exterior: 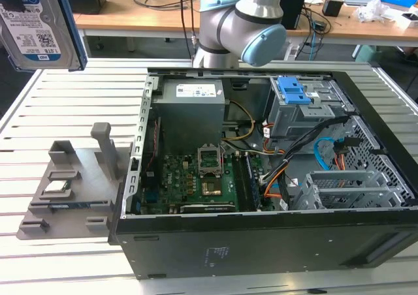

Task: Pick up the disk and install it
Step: 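Pick up the disk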

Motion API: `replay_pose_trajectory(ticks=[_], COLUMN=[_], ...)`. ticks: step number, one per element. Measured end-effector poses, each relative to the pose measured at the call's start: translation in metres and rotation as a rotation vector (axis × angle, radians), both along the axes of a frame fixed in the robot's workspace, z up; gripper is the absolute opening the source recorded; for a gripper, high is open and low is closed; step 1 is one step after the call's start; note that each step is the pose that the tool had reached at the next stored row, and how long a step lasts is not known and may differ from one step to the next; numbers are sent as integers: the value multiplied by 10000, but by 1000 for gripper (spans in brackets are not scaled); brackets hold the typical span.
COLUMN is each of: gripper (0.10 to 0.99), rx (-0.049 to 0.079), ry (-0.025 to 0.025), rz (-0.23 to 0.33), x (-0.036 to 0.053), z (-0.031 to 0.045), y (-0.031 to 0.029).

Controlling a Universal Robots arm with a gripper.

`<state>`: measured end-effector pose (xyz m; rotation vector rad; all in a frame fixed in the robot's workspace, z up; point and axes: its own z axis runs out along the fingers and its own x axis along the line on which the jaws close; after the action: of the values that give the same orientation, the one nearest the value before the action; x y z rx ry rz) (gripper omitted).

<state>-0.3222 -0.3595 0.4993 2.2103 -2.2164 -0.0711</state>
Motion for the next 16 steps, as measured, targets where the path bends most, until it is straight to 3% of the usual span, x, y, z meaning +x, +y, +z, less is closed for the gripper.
replay_pose_trajectory(ticks=[5,8,16], gripper=[357,357,357], rx=[0,0,0], ry=[-1,1,1], rz=[0,0,0], x=[74,249,550], z=[0,0,0], y=[-1,-1,-1])
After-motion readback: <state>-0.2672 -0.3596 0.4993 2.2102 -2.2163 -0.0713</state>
